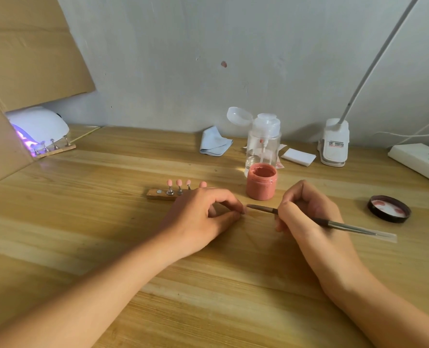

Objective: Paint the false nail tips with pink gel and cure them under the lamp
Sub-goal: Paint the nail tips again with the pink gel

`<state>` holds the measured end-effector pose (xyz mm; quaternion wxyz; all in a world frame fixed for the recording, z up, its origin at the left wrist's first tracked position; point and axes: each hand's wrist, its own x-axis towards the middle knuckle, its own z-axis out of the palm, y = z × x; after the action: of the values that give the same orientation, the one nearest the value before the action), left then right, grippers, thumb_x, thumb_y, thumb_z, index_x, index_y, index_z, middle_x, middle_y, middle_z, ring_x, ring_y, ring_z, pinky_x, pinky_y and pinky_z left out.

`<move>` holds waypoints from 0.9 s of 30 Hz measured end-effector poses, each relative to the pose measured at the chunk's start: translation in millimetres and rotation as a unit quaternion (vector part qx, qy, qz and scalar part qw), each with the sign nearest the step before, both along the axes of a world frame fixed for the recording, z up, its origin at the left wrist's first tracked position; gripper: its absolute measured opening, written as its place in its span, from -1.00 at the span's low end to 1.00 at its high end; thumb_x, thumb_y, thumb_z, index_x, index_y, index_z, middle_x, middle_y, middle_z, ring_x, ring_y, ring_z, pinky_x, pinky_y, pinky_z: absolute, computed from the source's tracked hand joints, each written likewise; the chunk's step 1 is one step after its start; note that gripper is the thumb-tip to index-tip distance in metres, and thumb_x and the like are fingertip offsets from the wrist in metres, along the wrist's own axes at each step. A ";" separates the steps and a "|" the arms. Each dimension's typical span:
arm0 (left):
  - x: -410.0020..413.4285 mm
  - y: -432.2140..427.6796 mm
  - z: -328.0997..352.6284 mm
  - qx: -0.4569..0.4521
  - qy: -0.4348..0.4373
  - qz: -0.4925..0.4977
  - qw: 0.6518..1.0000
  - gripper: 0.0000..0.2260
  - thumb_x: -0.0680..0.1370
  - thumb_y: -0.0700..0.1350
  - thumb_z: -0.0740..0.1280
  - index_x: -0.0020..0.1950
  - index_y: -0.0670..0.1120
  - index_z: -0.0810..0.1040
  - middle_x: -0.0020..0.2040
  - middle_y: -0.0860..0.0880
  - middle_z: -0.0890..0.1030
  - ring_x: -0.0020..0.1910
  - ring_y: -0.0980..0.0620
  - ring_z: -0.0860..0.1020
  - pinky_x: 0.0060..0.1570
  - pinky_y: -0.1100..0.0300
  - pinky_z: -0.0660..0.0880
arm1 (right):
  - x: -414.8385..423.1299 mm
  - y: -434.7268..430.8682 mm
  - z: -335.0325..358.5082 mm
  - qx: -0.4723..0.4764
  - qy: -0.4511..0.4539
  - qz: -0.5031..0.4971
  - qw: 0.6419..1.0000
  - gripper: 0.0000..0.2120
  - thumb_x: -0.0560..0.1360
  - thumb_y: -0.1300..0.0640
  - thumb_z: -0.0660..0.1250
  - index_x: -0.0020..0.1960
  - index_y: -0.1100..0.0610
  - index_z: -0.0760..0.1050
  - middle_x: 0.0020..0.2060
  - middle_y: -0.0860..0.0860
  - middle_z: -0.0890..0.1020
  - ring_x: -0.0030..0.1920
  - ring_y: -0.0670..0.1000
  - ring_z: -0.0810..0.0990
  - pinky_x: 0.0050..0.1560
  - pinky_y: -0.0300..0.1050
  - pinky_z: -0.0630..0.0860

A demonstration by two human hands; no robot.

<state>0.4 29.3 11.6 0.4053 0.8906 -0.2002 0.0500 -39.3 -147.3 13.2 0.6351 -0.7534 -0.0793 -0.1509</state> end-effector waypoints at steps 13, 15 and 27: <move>1.7 0.3 -2.2 -0.007 -0.006 -0.002 1.000 -0.78 0.53 -0.17 0.44 -0.13 0.18 0.59 -0.52 0.44 0.44 -0.59 0.26 0.39 0.56 0.11 0.00 | -0.8 0.1 3.1 0.029 0.019 0.002 0.999 -0.78 0.30 0.14 0.26 -0.22 0.31 0.40 -0.40 0.23 0.52 -0.41 -0.12 0.49 -0.35 -0.29 0.38; 1.6 0.4 -2.5 -0.007 -0.007 0.000 1.000 -0.79 0.53 -0.16 0.44 -0.12 0.17 0.60 -0.52 0.43 0.45 -0.59 0.26 0.40 0.56 0.11 0.01 | -1.2 -0.2 2.8 0.029 0.027 0.005 0.999 -0.80 0.32 0.12 0.29 -0.23 0.28 0.40 -0.43 0.13 0.54 -0.40 -0.10 0.49 -0.35 -0.28 0.38; 4.7 3.1 -4.9 -0.016 0.000 0.001 1.000 -0.86 0.55 -0.19 0.42 -0.08 0.07 0.63 -0.58 0.29 0.44 -0.60 0.20 0.36 0.56 0.18 -0.01 | -1.1 -0.5 1.4 0.028 0.039 0.009 0.999 -0.85 0.28 0.11 0.23 -0.29 0.20 0.38 -0.48 0.05 0.52 -0.41 -0.07 0.43 -0.39 -0.28 0.35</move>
<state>5.1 32.4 6.7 0.4192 0.8843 -0.1985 0.0541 -40.4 -147.8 14.6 0.6597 -0.7401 -0.0569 -0.1180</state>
